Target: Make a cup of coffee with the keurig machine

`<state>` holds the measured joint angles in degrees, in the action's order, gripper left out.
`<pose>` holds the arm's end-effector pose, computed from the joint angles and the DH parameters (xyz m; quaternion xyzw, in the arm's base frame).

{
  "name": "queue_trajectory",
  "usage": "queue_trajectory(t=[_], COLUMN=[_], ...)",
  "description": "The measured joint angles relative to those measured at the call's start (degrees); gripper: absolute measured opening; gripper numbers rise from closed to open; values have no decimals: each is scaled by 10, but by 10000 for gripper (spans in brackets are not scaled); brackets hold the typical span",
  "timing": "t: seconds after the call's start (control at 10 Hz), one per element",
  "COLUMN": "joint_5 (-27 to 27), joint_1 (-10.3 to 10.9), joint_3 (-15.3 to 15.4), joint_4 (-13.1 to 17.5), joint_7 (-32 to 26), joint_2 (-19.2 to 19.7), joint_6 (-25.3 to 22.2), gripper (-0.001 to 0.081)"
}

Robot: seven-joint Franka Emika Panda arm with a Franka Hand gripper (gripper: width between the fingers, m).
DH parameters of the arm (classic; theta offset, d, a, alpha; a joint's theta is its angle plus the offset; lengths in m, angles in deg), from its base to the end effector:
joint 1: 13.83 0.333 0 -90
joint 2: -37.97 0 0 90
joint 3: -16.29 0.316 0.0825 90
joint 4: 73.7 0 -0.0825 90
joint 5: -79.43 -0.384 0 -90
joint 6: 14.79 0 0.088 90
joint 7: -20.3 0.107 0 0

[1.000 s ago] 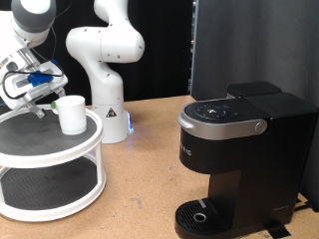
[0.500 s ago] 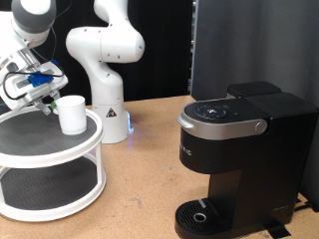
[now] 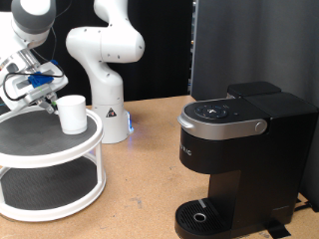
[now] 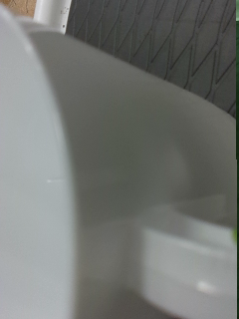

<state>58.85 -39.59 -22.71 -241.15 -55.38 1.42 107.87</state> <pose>0.1757 -0.2369 0.3047 -0.9346 -0.0490 -0.2387 0.2592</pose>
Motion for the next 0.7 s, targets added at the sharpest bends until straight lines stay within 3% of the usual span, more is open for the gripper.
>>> queue_trajectory(t=[0.3,0.7], joint_5=[0,6], joint_1=[0,-11], joint_3=[1,25], joint_4=[4,43], joint_7=[1,46], joint_2=[0,-20], joint_6=[-4,-95], gripper=[72,72])
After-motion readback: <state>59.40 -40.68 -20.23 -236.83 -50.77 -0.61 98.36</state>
